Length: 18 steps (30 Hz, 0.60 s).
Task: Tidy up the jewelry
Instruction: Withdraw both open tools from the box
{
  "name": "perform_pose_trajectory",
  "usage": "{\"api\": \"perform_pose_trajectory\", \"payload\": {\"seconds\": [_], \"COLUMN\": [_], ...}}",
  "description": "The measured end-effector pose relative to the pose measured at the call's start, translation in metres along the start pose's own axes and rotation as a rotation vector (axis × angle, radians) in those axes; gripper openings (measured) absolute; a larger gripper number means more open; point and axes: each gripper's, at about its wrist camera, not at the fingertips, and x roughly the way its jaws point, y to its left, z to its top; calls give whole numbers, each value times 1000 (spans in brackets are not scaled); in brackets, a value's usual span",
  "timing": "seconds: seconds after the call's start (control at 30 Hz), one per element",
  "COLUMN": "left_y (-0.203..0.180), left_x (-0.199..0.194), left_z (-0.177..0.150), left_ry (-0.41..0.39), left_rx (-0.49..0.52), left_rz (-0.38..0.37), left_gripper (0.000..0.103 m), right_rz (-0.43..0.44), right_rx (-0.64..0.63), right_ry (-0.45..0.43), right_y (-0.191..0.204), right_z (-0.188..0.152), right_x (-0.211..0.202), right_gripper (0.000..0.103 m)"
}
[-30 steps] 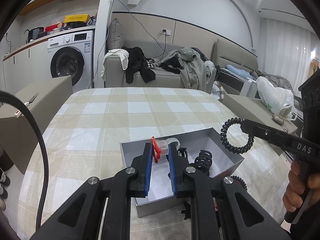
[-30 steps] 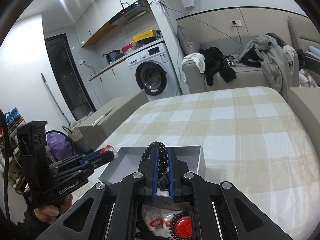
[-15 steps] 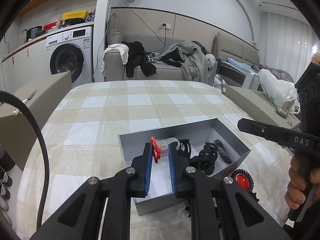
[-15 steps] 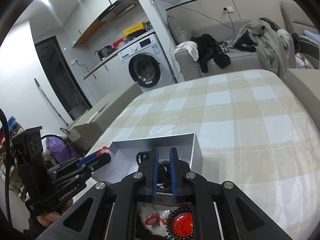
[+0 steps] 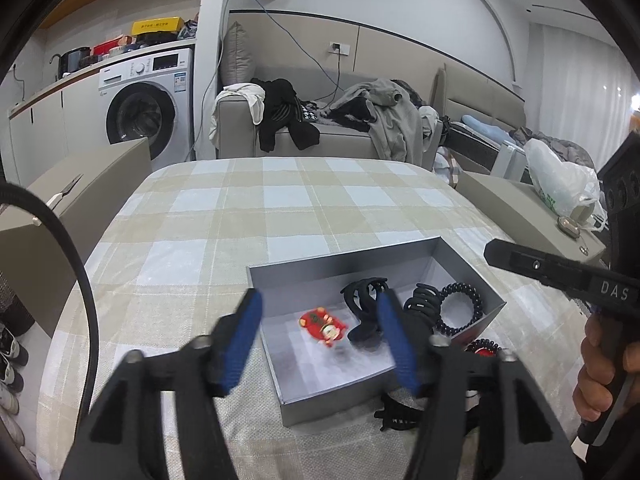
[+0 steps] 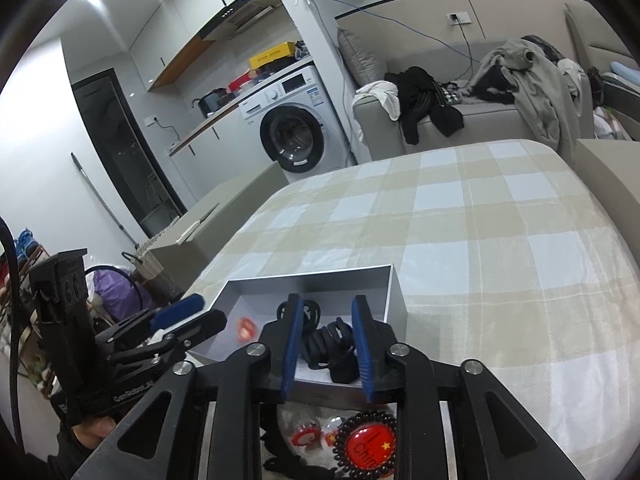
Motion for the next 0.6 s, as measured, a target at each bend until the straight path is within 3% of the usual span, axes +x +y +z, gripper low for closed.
{"api": "perform_pose_trajectory", "payload": {"seconds": [0.03,0.1,0.17,0.27,0.33,0.6], "left_y": [1,0,-2,-7,-10,-23], "left_x": [-1,-2,-3,-6,-8,-18], "left_z": [1,2,4,4,5,10], "left_ry": [3,12,9,-12,-18,-19], "left_rx": [-3,0,17,50,63,99], "left_rz": [-4,6,43,66,58,-6], "left_gripper": [67,75,82,88,102,102], "right_rz": [-4,-25,-45,-44,-53,-92], "right_rx": [4,14,25,24,17,-16], "right_ry": [0,-2,-9,5,8,69], "right_y": [-1,-3,-5,-5,-5,-12], "right_z": [0,0,0,1,2,-9], "right_x": [0,0,-1,0,-1,-8], "right_gripper": [37,71,85,91,99,103]}}
